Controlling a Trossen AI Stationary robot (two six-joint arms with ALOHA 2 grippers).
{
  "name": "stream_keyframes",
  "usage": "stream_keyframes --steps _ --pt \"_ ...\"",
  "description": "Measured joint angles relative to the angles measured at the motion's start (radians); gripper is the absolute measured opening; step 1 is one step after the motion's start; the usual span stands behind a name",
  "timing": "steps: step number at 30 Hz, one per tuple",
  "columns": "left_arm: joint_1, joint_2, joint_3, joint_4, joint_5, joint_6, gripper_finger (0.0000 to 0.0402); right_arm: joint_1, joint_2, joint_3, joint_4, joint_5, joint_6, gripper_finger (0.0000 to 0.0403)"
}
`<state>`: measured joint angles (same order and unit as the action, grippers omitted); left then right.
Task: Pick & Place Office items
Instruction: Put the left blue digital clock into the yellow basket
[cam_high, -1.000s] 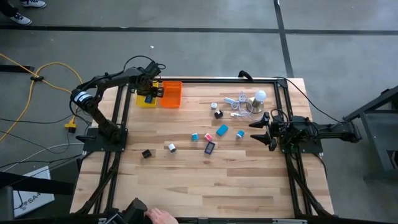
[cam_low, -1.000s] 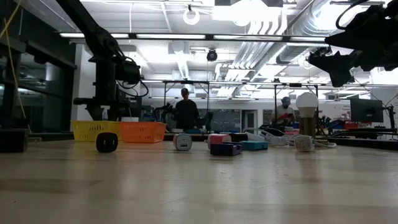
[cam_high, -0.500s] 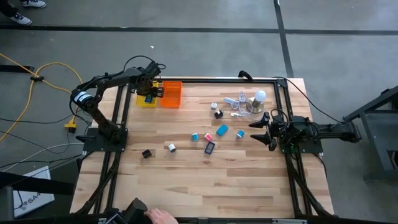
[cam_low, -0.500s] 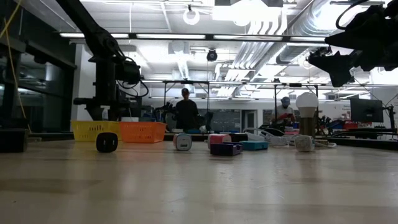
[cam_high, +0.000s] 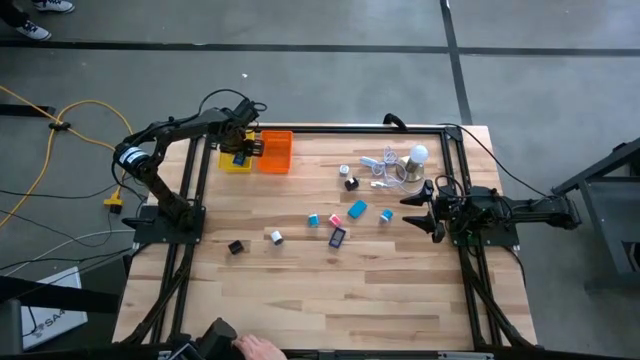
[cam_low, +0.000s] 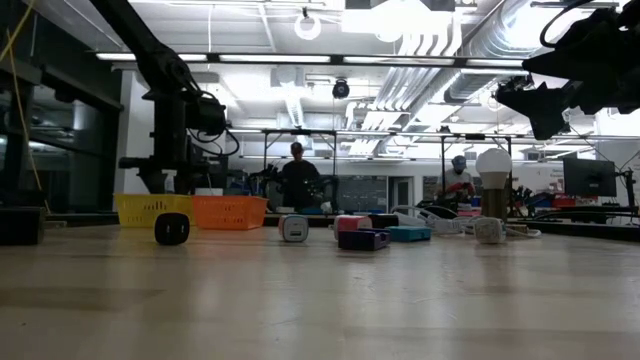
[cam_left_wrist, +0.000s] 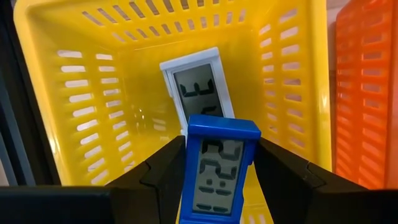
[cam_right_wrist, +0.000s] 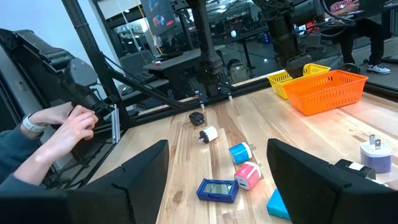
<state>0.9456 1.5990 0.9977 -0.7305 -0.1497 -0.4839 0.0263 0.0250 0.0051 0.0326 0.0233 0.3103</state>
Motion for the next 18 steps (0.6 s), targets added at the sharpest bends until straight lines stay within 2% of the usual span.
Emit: stream_keyframes --steps 18 --pt "0.000 0.000 0.000 0.014 -0.003 0.013 0.0176 0.000 0.000 0.000 0.000 0.000 0.000 0.0259"
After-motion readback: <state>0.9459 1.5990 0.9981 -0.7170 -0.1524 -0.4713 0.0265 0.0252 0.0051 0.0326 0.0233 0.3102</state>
